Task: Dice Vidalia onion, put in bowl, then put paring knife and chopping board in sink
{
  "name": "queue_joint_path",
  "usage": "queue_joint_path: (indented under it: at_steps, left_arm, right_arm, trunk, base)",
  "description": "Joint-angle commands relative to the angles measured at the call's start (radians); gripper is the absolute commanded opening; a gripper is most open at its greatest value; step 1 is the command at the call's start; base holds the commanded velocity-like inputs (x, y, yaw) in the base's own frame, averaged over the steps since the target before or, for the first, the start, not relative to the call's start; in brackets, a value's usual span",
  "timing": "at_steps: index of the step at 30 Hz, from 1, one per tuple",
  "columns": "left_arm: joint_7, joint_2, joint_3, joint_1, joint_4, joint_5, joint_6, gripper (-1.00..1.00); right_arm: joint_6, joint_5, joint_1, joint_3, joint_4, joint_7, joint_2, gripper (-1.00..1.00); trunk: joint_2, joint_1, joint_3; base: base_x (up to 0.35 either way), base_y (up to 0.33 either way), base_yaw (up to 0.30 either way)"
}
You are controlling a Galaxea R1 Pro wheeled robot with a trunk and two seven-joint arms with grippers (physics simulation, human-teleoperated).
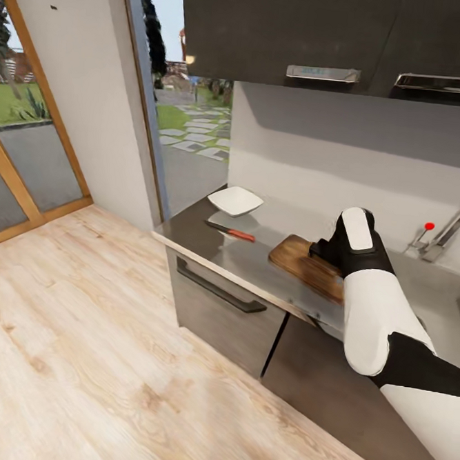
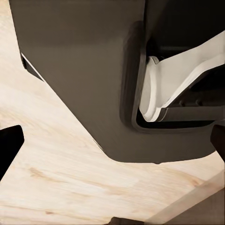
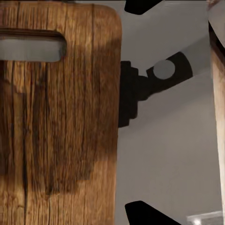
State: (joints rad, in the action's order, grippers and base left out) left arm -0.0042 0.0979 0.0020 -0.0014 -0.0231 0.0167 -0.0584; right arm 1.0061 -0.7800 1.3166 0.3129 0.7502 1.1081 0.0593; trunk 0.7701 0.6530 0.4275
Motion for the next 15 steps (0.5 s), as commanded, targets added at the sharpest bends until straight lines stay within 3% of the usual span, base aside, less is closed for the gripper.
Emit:
queue_joint_path:
  at_steps: [1,6,10,15]
  left_arm:
    - [0.000,0.000,0.000,0.000,0.000,0.002,-0.003,1.00]
    - [0.000,0.000,0.000,0.000,0.000,0.002,-0.003,1.00]
    - [0.000,0.000,0.000,0.000,0.000,0.002,-0.003,1.00]
    - [0.000,0.000,0.000,0.000,0.000,0.002,-0.003,1.00]
  right_arm:
    - [0.005,-0.009,0.001,0.002,0.001,0.010,0.001,1.00]
    - [0.010,-0.008,0.001,-0.006,0.001,0.008,0.000,1.00]
    - [0.009,-0.008,0.000,-0.092,0.002,-0.018,0.000,1.00]
    - [0.007,-0.008,0.000,-0.157,0.006,-0.049,0.000,1.00]
  trunk:
    - [0.001,0.000,0.001]
    - [0.001,0.000,0.001]
    - [0.001,0.000,0.001]
    - [0.001,0.000,0.001]
  base:
    - [0.000,0.227,-0.282]
    - [0.000,0.297,-0.290]
    - [0.000,0.288,-0.281]
    - [0.000,0.269,-0.283]
